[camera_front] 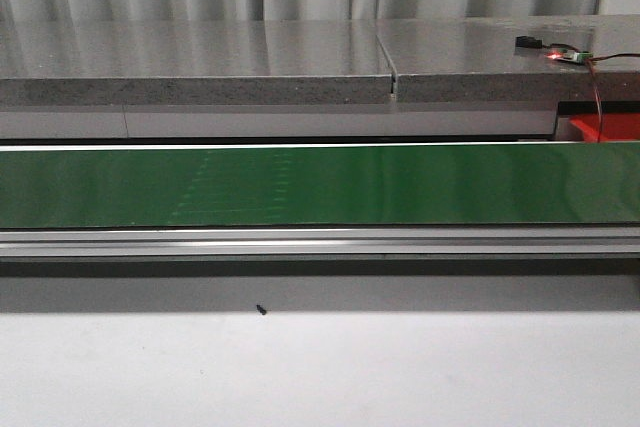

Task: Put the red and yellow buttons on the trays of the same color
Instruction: 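Lower the left gripper toward the remaining buttons beside the belt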

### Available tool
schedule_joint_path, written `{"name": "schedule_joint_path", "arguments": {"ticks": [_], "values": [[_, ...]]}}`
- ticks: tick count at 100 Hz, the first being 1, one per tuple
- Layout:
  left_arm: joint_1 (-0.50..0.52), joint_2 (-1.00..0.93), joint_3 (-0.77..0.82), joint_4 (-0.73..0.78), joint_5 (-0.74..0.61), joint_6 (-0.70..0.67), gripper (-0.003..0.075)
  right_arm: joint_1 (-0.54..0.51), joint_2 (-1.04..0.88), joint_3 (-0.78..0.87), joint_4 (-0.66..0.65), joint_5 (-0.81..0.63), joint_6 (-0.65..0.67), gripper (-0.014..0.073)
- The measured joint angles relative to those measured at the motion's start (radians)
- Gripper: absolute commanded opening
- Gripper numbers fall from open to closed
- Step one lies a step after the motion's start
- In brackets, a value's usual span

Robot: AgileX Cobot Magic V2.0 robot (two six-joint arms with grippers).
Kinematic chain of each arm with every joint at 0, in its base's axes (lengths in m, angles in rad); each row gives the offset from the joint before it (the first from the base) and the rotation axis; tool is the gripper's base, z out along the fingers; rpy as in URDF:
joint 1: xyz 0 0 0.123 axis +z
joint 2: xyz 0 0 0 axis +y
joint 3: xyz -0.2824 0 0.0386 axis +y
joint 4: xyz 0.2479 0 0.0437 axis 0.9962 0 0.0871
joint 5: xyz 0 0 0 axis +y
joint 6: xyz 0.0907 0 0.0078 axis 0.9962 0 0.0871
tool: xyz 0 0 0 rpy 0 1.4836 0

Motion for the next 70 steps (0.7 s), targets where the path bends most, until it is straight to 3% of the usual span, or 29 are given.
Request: {"name": "schedule_joint_path", "arguments": {"ticks": [14, 24, 70], "values": [[0.032, 0.115, -0.076, 0.0, 0.047, 0.0, 0.0371, 0.0, 0.0, 0.0, 0.0, 0.0, 0.0, -0.0065], [0.054, 0.194, -0.125, -0.002, 0.059, 0.0, 0.0498, 0.0, 0.0, 0.0, 0.0, 0.0, 0.0, -0.0065], [0.145, 0.553, -0.384, -0.026, 0.248, 0.0, 0.0503, 0.0, 0.0, 0.0, 0.0, 0.0, 0.002, -0.0065]]}}
